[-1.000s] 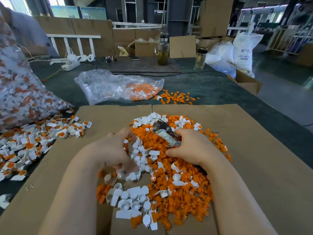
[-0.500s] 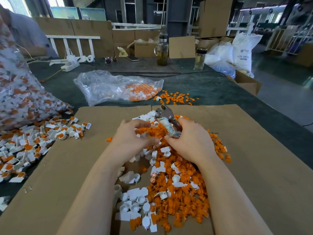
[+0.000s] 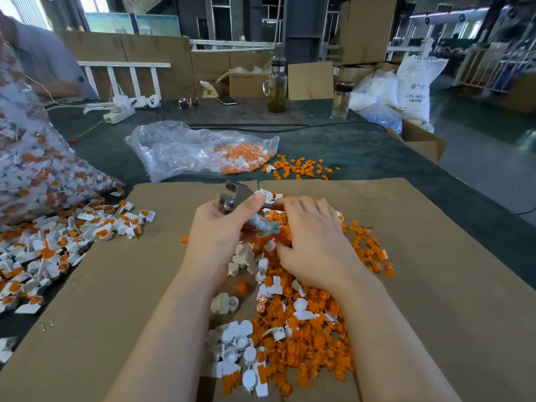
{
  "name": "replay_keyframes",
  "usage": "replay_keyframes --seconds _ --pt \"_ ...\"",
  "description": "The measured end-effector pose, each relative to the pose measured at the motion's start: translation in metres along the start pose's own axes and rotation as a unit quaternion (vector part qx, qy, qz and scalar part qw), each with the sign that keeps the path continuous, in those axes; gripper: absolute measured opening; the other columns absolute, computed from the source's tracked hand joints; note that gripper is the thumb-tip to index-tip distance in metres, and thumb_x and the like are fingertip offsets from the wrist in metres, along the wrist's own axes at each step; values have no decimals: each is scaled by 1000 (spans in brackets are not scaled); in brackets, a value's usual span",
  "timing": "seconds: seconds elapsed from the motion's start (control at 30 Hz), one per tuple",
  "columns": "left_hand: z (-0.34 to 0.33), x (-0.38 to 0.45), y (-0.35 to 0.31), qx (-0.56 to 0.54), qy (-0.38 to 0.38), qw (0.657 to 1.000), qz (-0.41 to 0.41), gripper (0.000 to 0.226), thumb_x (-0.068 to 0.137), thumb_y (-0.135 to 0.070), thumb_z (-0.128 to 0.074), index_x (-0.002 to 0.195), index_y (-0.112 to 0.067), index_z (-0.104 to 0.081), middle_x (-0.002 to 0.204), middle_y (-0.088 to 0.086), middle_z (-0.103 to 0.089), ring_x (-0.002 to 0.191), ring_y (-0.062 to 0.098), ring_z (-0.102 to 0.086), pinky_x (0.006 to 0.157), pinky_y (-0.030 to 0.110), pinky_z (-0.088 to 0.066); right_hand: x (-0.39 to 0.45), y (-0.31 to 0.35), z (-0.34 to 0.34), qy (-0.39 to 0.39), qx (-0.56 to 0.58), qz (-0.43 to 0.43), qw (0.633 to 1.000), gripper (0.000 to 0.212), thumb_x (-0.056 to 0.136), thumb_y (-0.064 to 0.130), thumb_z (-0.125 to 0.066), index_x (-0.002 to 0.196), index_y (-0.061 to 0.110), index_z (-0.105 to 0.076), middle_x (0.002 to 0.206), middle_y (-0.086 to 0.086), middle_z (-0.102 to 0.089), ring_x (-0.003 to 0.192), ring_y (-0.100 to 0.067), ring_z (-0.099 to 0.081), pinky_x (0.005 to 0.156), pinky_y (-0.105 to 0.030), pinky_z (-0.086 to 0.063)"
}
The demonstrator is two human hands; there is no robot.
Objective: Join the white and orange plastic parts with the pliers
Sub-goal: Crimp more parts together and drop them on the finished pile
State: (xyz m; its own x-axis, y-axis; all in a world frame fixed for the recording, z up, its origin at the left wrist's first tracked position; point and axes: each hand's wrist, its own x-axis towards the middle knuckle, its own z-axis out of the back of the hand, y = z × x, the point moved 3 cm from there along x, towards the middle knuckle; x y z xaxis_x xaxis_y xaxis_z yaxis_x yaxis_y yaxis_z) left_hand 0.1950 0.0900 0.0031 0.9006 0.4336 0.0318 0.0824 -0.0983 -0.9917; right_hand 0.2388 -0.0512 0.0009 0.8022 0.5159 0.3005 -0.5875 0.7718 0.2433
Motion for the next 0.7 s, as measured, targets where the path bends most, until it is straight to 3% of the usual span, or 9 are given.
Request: replay_keyframes --seconds 0.03,0.1,0.13,0.2,0.3,0.37,0.5,0.7 --pt "1 1 0 29 19 999 -4 26 73 -45 -79 72 -19 -76 80 5 -77 73 19 -74 63 27 -58 0 -1 0 -1 12 -9 1000 56 87 35 -58 137 24 -37 129 -2 -50 121 -25 -41 107 -41 -33" --pt "6 1 -1 110 81 991 -6 39 65 -57 -81 89 -27 -74 87 -6 -76 79 11 -71 70 25 -52 1 -5 1 -10 46 -30 998 32 88 25 -54 120 25 -48 109 0 -59 101 -22 -54 82 -36 -47" --pt "9 2 -1 170 113 979 -10 42 63 -58 -83 95 -33 -72 90 -10 -75 80 7 -69 71 23 -48 1 -10 0 -10 59 -48 997 19 90 23 -51 108 26 -48 96 3 -60 88 -19 -58 66 -33 -46" --pt "13 3 2 305 163 938 -12 49 60 -50 -88 103 -46 -64 98 -13 -66 84 4 -63 70 21 -45 2 -20 -2 -2 73 -91 993 4 93 23 -47 95 27 -48 78 6 -57 68 -14 -56 52 -29 -39" --pt "10 1 11 420 238 875 -21 64 59 -42 -91 109 -55 -54 112 -16 -46 97 -3 -49 72 17 -39 4 -32 -4 -1 94 -129 987 7 93 25 -51 86 23 -51 76 5 -55 65 -11 -53 50 -28 -37" --pt "7 2 16 450 250 856 -45 61 64 -42 -89 112 -55 -53 111 -15 -41 101 -2 -46 74 14 -37 5 -37 -6 6 87 -147 985 12 91 29 -57 82 23 -51 74 5 -54 65 -11 -53 49 -27 -35" --pt "6 9 19 498 177 842 -110 50 73 -33 -85 109 -53 -56 104 -14 -46 92 3 -50 69 13 -37 6 -39 -15 42 77 -168 982 16 85 31 -64 85 22 -51 78 5 -53 72 -14 -56 52 -25 -37" --pt "8 12 20 483 127 860 -104 53 66 -34 -90 103 -52 -55 93 -26 -46 81 -5 -49 60 11 -34 7 -39 -17 35 72 -180 980 17 84 32 -66 92 24 -53 78 7 -53 74 -15 -57 54 -26 -41"
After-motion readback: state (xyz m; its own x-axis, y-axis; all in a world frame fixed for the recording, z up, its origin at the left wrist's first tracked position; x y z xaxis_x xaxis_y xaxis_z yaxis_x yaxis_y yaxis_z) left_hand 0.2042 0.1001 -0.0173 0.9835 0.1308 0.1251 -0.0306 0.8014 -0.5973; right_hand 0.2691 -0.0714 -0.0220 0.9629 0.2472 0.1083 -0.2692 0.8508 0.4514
